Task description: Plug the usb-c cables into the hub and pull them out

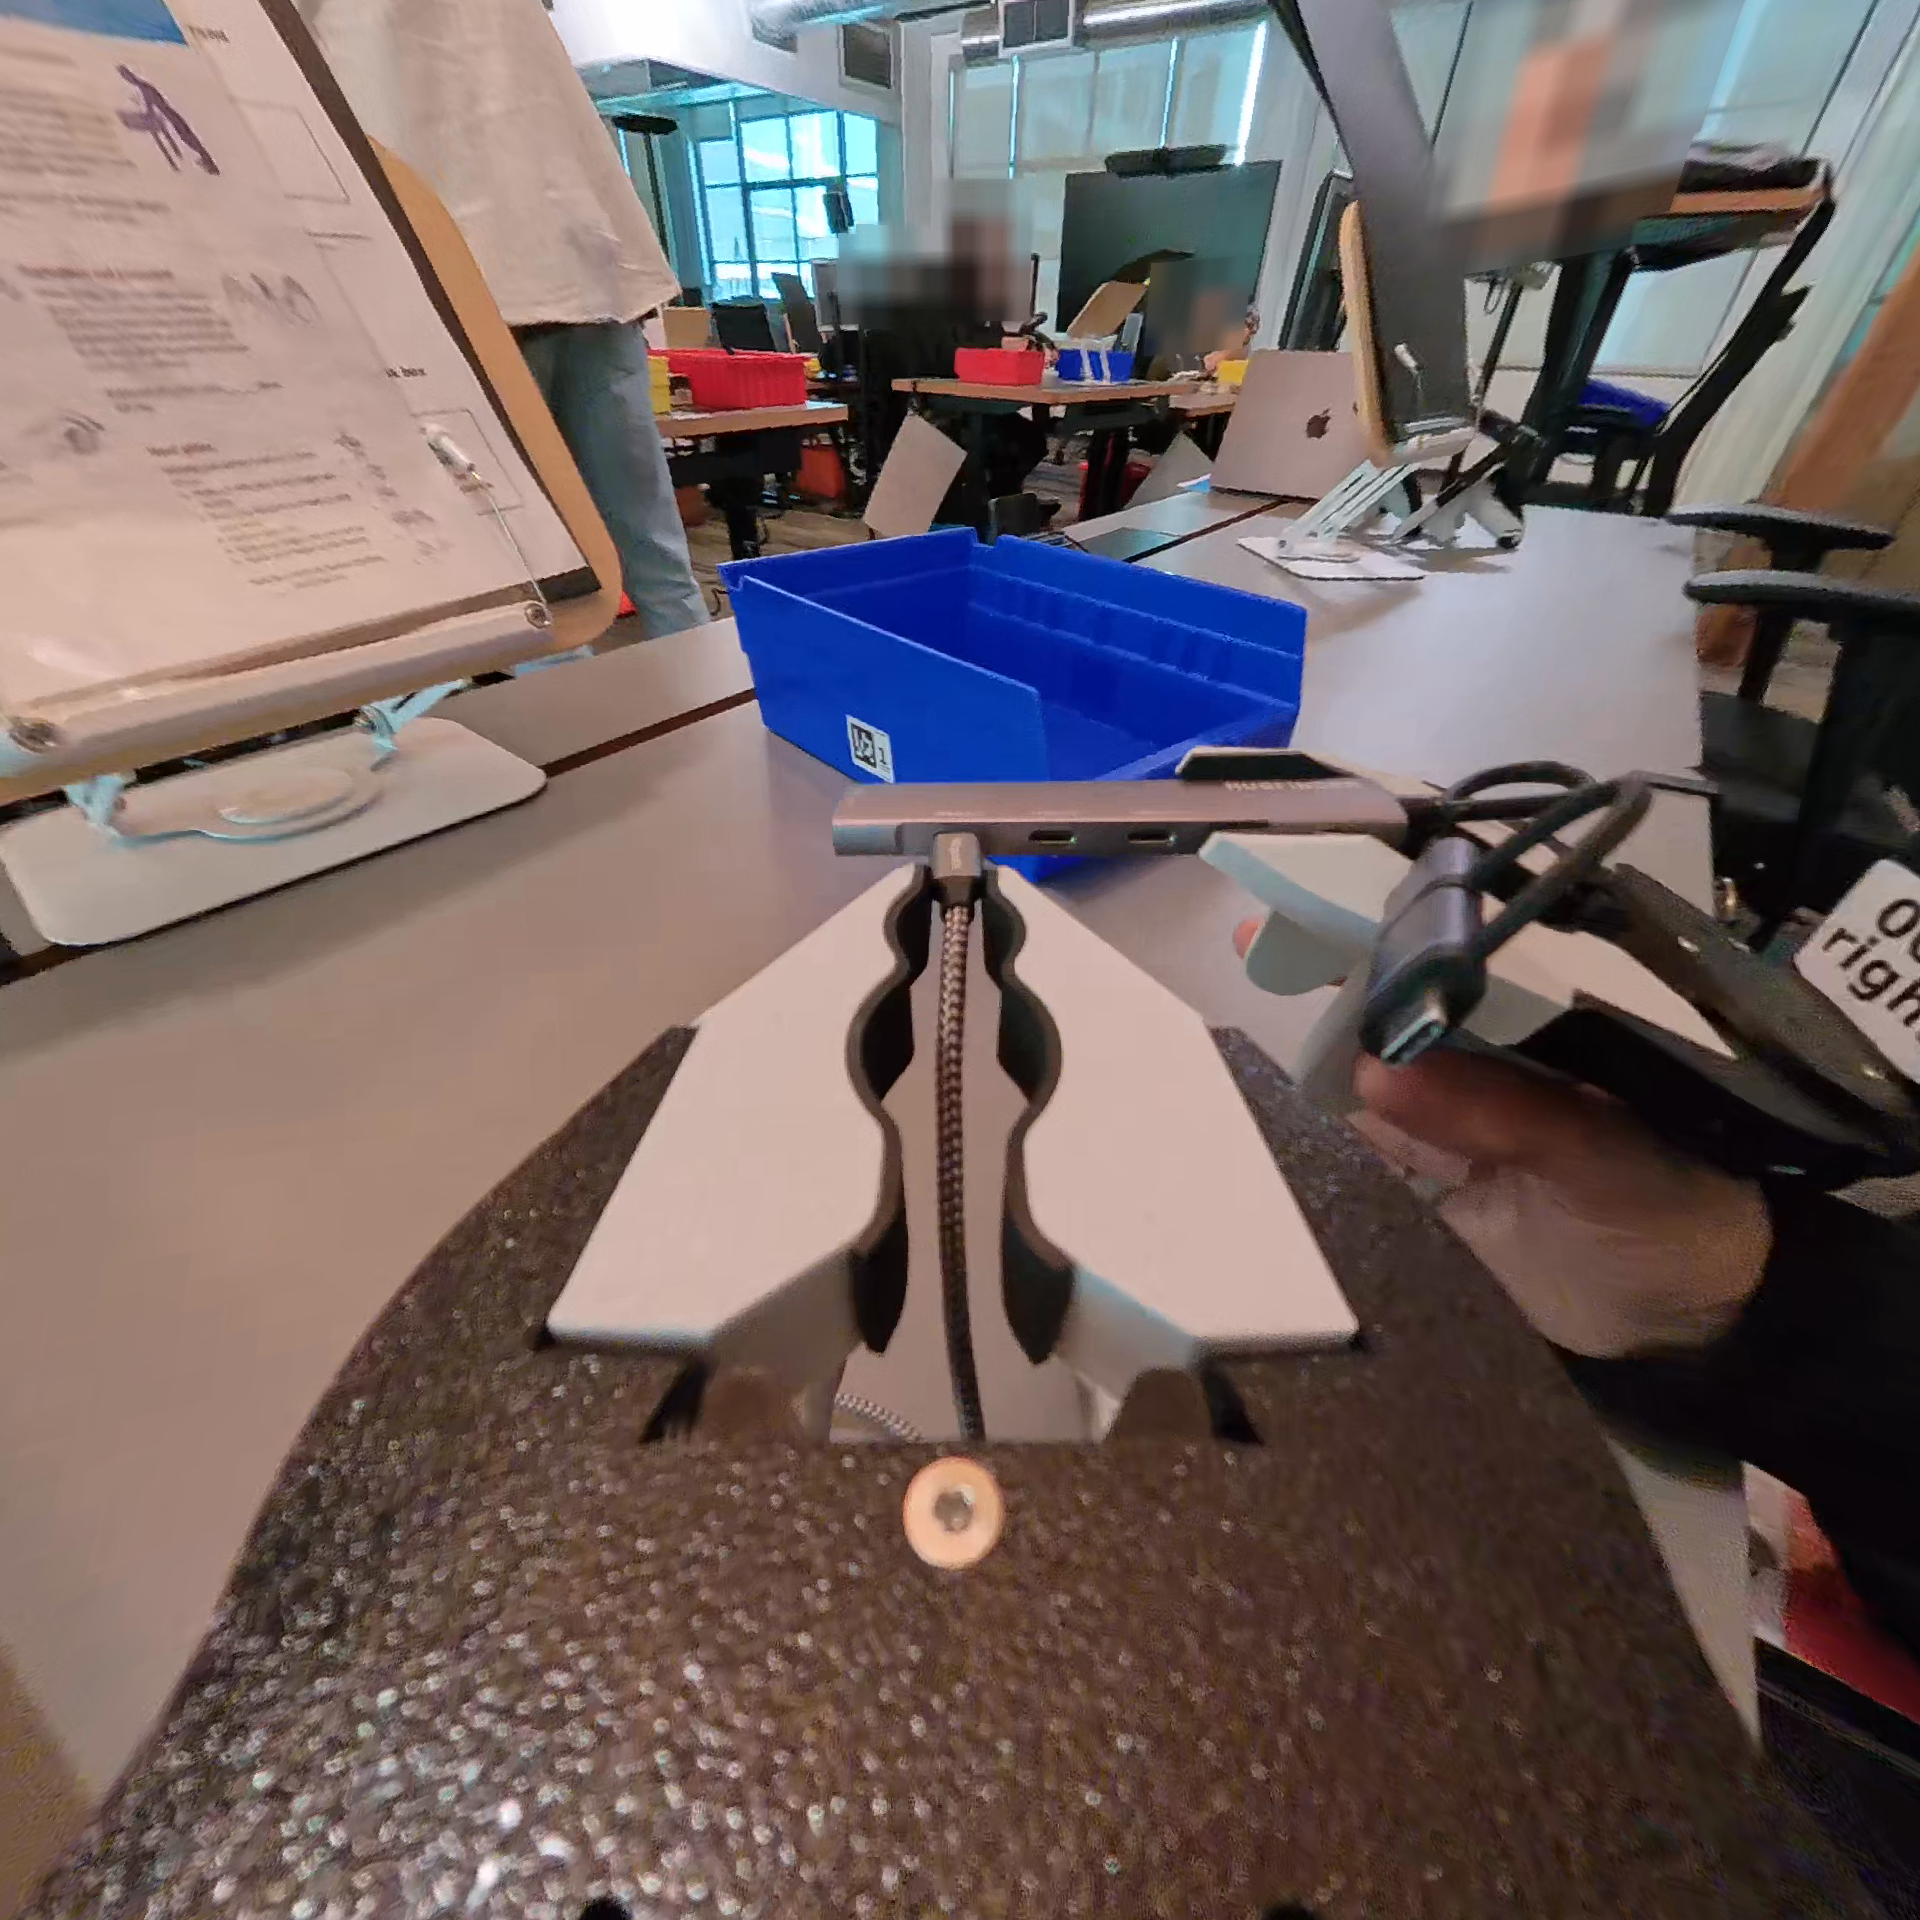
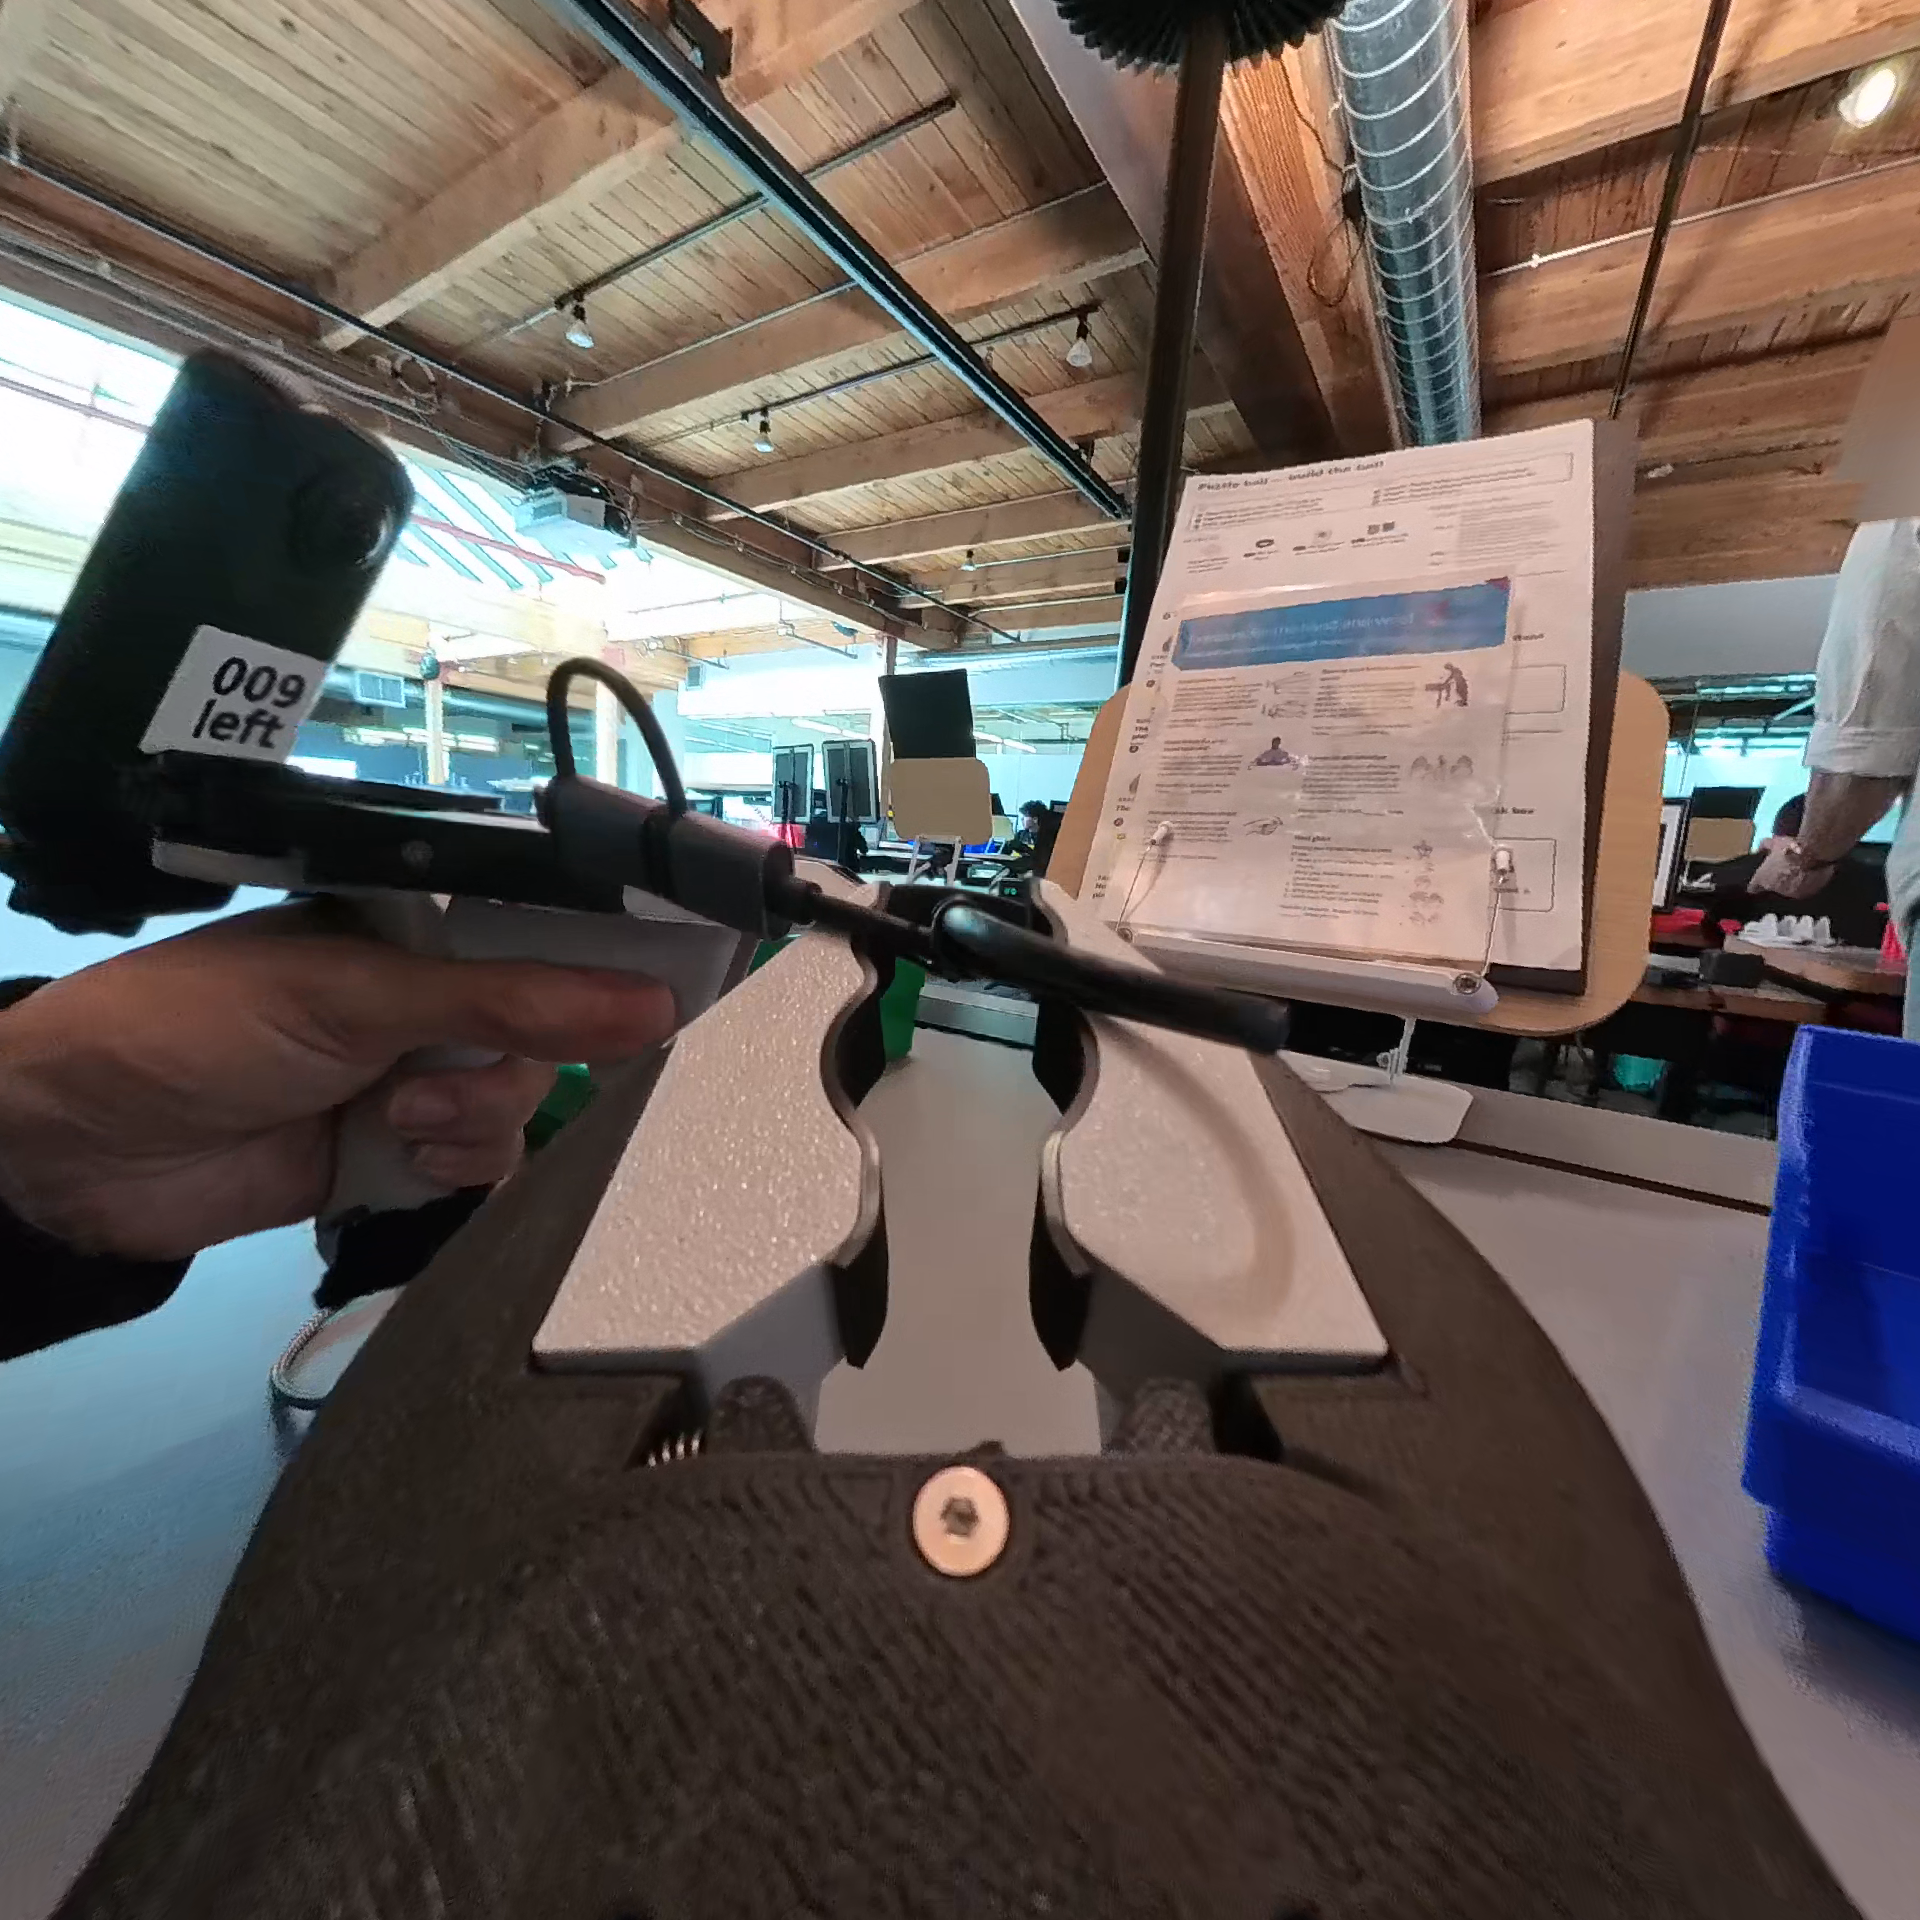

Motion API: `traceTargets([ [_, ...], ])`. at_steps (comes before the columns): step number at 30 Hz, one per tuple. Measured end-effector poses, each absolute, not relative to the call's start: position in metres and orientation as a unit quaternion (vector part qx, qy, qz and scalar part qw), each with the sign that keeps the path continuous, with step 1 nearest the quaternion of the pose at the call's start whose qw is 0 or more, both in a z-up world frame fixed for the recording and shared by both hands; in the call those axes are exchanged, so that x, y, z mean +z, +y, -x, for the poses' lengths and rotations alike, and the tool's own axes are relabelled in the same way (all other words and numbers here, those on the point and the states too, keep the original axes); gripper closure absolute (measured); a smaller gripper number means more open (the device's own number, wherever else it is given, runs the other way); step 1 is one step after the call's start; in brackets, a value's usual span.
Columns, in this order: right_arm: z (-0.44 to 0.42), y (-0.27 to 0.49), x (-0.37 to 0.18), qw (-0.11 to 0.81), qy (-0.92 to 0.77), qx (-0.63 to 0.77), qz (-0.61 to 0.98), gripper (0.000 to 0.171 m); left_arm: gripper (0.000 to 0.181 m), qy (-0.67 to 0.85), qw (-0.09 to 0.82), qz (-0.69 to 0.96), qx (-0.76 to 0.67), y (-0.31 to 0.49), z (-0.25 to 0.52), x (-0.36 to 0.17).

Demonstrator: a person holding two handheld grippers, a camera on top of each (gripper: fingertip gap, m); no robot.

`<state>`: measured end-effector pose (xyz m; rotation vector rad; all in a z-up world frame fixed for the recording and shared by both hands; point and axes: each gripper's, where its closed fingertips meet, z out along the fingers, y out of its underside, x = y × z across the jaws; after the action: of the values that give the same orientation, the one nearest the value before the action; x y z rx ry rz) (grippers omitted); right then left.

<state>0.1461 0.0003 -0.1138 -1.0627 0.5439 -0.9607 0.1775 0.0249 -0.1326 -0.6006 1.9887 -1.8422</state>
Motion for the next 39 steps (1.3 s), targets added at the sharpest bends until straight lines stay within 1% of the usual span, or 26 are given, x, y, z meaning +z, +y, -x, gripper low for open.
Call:
traceTargets([
  [1, -0.146, 0.000, -0.114, 0.724, 0.252, -0.431, 0.477, 0.149, 0.174, 0.702, 0.188, 0.212, -0.653, 0.025, -0.177, -0.132],
  [10, -0.146, 0.001, -0.110, 0.738, 0.257, -0.400, 0.479, 0.149, 0.174, 0.693, 0.219, 0.195, -0.659, 0.027, -0.177, -0.127],
  [16, -0.145, 0.007, -0.113, 0.715, 0.234, -0.415, 0.512, 0.148, 0.174, 0.701, 0.195, 0.206, -0.654, 0.029, -0.178, -0.129],
  [18, -0.144, 0.008, -0.114, 0.722, 0.236, -0.403, 0.511, 0.147, 0.174, 0.701, 0.183, 0.210, -0.657, 0.030, -0.178, -0.130],
  [21, -0.145, 0.010, -0.119, 0.714, 0.232, -0.405, 0.522, 0.146, 0.174, 0.711, 0.191, 0.208, -0.644, 0.029, -0.181, -0.137],
  [24, -0.136, 0.015, -0.109, 0.733, 0.195, -0.398, 0.516, 0.144, 0.175, 0.719, 0.136, 0.205, -0.650, 0.021, -0.177, -0.149],
  [25, -0.133, 0.025, -0.107, 0.718, 0.171, -0.408, 0.538, 0.144, 0.175, 0.735, 0.120, 0.199, -0.637, 0.016, -0.173, -0.159],
  [27, -0.139, 0.032, -0.105, 0.636, 0.154, -0.487, 0.578, 0.145, 0.176, 0.726, 0.169, 0.204, -0.635, 0.013, -0.178, -0.166],
  [29, -0.142, 0.015, -0.097, 0.632, 0.184, -0.506, 0.557, 0.148, 0.175, 0.719, 0.175, 0.195, -0.643, 0.010, -0.175, -0.160],
  [31, -0.141, 0.003, -0.100, 0.668, 0.200, -0.466, 0.545, 0.149, 0.175, 0.686, 0.207, 0.194, -0.669, 0.019, -0.178, -0.140],
  [35, -0.139, -0.005, -0.100, 0.745, 0.229, -0.404, 0.478, 0.149, 0.174, 0.670, 0.219, 0.174, -0.687, 0.018, -0.172, -0.129],
  [39, -0.140, -0.005, -0.102, 0.749, 0.225, -0.407, 0.473, 0.149, 0.174, 0.671, 0.218, 0.172, -0.687, 0.016, -0.172, -0.132],
])
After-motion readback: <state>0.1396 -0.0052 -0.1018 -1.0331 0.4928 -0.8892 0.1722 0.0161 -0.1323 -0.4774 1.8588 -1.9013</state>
